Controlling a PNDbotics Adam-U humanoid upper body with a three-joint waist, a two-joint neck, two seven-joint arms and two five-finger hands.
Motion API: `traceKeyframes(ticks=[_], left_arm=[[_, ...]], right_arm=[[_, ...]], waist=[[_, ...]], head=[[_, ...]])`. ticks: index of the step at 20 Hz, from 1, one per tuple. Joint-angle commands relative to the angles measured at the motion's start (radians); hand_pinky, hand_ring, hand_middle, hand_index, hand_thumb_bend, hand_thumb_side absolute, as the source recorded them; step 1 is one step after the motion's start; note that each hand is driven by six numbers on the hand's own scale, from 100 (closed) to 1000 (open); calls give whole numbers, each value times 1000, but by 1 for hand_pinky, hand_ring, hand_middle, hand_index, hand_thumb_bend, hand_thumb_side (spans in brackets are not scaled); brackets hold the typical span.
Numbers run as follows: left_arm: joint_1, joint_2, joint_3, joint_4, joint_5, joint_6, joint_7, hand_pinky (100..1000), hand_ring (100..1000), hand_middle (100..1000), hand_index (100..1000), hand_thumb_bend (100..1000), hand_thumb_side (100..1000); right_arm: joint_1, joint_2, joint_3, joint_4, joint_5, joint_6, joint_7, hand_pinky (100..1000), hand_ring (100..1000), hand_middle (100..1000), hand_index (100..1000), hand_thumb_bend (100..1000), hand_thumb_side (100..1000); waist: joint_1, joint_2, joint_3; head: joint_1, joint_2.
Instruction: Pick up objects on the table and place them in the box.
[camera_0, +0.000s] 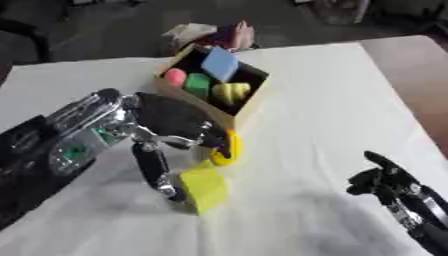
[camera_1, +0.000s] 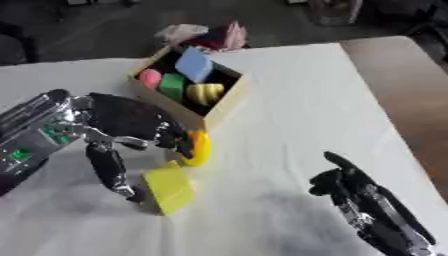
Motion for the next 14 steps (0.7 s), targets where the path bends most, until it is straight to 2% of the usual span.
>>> traceKeyframes(ticks=[1, 9, 14], left_arm=[[-6, 12, -1, 7, -6, -220, -214, 868, 855, 849, 912, 505, 403], [8, -4, -5, 33, -22, -233, -214, 864, 848, 840, 906, 491, 401], [13, -9, -2, 35, -31, -235, -214, 857, 828, 804, 874, 469, 404]], right_arm=[[-10, -12, -4, -11, 0, 1, -1, 719, 679, 678, 1000, 100, 686], [-11, -11, -3, -10, 1, 1, 0, 719, 680, 678, 1000, 100, 691], [-11, -11, -3, -10, 1, 2, -2, 718, 679, 678, 1000, 100, 696]], waist=[[-3, -12, 0], [-6, -10, 0], [-7, -10, 0]], head=[[-3, -7], [-6, -11], [-7, -10]])
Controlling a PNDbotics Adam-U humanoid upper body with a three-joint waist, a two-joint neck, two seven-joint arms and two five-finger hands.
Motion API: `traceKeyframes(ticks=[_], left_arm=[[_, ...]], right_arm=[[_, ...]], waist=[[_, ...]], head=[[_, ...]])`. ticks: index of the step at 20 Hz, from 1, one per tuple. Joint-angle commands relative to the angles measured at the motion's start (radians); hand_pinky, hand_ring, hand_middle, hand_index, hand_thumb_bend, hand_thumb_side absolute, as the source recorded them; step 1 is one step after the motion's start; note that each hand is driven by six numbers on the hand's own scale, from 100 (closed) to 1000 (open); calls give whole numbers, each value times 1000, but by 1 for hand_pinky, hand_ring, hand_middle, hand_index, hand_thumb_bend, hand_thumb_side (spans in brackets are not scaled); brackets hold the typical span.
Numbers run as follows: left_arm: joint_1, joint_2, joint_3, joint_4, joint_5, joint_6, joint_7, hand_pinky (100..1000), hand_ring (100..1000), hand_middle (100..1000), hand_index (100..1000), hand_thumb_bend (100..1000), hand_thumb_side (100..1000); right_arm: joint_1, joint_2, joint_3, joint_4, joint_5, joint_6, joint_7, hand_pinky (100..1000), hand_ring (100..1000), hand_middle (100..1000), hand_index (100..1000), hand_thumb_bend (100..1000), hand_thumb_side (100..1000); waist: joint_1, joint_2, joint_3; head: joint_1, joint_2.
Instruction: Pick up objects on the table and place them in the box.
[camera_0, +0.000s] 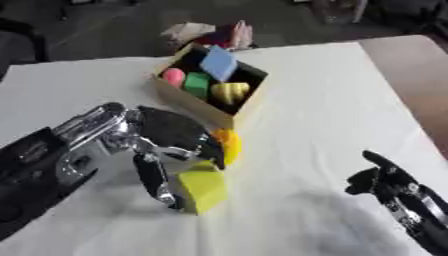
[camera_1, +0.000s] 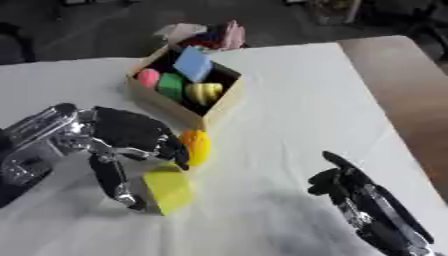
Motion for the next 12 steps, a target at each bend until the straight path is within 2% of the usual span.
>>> traceKeyframes(ticks=[1, 6, 12], left_arm=[[-9, 9, 10, -5, -9, -225, -223, 855, 825, 801, 871, 464, 404], [-4, 5, 13, -5, -4, -220, -222, 842, 799, 764, 840, 430, 396], [0, 4, 11, -6, -14, -226, -223, 847, 809, 788, 861, 456, 403]], right_arm=[[-11, -11, -3, -10, 1, 2, -2, 718, 679, 677, 1000, 100, 696], [-11, -11, -3, -10, 0, 2, -2, 718, 679, 677, 1000, 100, 698], [-11, -11, -3, -11, 0, 4, -3, 718, 679, 677, 1000, 100, 702]], waist=[[-3, -14, -1], [-3, -14, -2], [-3, -13, -3]], head=[[-2, -10], [-5, -12], [-7, -12]])
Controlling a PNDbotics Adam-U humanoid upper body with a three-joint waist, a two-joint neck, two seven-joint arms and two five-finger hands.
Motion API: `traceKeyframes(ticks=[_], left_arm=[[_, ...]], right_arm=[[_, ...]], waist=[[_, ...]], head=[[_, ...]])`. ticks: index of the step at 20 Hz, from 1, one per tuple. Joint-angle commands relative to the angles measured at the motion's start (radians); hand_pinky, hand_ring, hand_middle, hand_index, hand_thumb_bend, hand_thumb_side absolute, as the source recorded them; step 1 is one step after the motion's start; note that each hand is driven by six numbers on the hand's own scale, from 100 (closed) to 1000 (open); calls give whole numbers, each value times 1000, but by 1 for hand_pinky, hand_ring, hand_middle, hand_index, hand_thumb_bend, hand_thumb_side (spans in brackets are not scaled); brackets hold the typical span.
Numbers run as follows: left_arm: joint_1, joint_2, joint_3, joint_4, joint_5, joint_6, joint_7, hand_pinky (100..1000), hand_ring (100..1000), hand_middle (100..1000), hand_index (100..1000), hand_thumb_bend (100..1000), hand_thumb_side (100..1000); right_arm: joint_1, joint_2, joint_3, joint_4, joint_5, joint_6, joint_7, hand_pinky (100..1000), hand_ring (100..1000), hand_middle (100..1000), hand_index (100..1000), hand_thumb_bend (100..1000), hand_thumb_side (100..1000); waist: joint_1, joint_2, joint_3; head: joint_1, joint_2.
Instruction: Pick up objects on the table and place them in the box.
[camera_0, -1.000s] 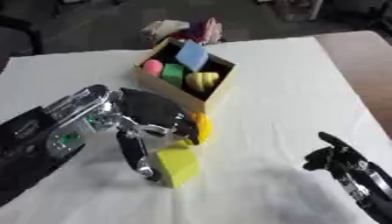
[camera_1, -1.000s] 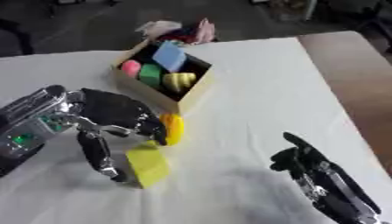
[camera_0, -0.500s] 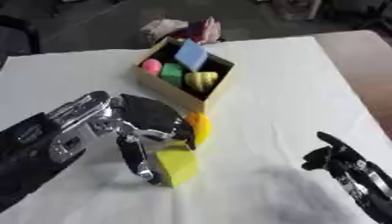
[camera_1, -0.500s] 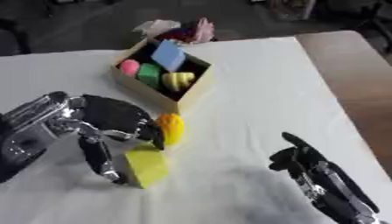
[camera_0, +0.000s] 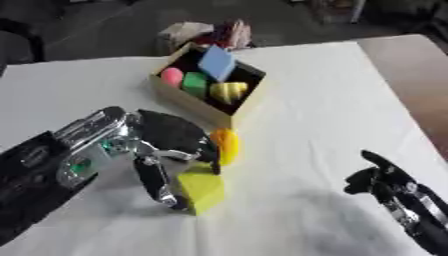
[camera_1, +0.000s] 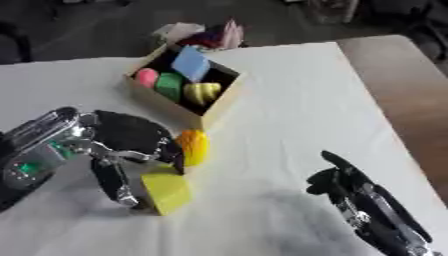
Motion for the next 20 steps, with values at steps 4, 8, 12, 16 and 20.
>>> traceKeyframes(ticks=[4, 8, 12, 16, 20], left_arm=[[-8, 12, 10, -4, -10, -230, -223, 855, 825, 827, 899, 508, 410], [-9, 18, 26, -19, -13, -231, -210, 856, 830, 850, 919, 498, 413], [-10, 17, 28, -24, -18, -223, -185, 855, 828, 843, 913, 487, 411], [-4, 12, 22, -10, -32, -225, -181, 853, 824, 831, 903, 487, 413], [2, 6, 20, 6, -52, -232, -173, 848, 816, 821, 897, 480, 413]], right_arm=[[-11, -11, -3, -11, 0, 3, -3, 718, 679, 677, 1000, 100, 705], [-11, -11, -3, -11, 1, 4, -4, 718, 679, 676, 1000, 100, 706], [-11, -11, -3, -11, 1, 5, -4, 717, 679, 676, 1000, 100, 706], [-11, -10, -3, -11, 2, 6, -4, 718, 679, 676, 1000, 100, 720], [-12, -10, -1, -11, 3, 7, -2, 718, 679, 676, 1000, 100, 725]], waist=[[-3, -13, -1], [-3, -13, 0], [-3, -13, 0], [-2, -13, -1], [-3, -12, -1]], head=[[-4, -12], [-8, -14], [-8, -13], [-9, -12], [-12, -13]])
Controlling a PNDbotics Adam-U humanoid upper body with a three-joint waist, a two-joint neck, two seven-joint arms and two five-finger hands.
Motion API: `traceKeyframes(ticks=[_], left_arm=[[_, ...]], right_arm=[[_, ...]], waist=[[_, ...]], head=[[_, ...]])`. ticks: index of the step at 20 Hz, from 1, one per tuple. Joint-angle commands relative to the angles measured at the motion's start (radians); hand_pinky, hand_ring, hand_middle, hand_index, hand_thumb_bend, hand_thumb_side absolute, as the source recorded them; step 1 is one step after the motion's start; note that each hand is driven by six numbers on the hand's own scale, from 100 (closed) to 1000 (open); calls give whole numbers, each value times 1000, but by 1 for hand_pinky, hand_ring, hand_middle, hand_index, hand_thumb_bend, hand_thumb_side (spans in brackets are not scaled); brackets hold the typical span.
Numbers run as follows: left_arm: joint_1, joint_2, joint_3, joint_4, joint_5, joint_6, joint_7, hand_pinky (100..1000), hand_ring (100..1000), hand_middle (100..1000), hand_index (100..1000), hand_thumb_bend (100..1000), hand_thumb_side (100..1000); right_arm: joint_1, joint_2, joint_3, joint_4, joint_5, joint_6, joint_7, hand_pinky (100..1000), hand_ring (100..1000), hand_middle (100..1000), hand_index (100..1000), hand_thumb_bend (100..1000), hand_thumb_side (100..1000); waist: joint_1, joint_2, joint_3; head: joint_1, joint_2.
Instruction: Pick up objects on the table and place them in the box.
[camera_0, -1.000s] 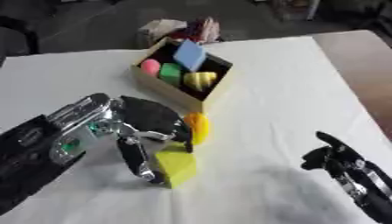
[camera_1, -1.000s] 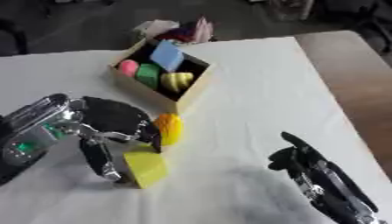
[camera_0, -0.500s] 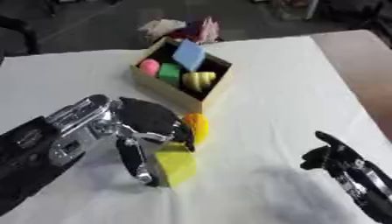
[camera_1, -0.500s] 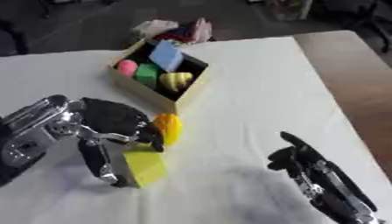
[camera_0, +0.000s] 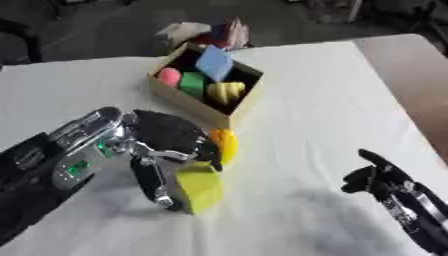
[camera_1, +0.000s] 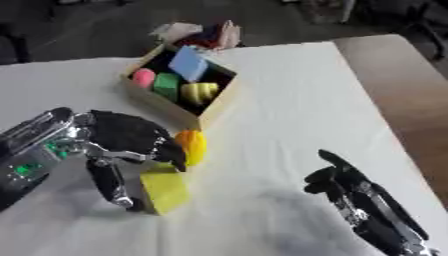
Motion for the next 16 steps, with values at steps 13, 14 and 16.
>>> traceKeyframes(ticks=[13, 14, 16], left_arm=[[0, 46, 87, -29, 12, -123, -6, 766, 641, 516, 797, 260, 336], [0, 62, 103, -40, 27, -109, 6, 766, 644, 517, 798, 257, 333], [-4, 90, 141, -56, 58, -77, 25, 767, 645, 519, 799, 257, 328]], right_arm=[[-8, -8, -4, -9, 5, 6, -5, 717, 679, 675, 1000, 100, 742], [-8, -9, -5, -9, 6, 6, -5, 717, 678, 674, 1000, 100, 743], [-7, -10, -5, -9, 7, 6, -6, 717, 678, 674, 1000, 100, 744]], waist=[[-3, -14, 3], [-2, -15, 4], [0, -16, 6]], head=[[-11, -19], [-12, -19], [-16, -20]])
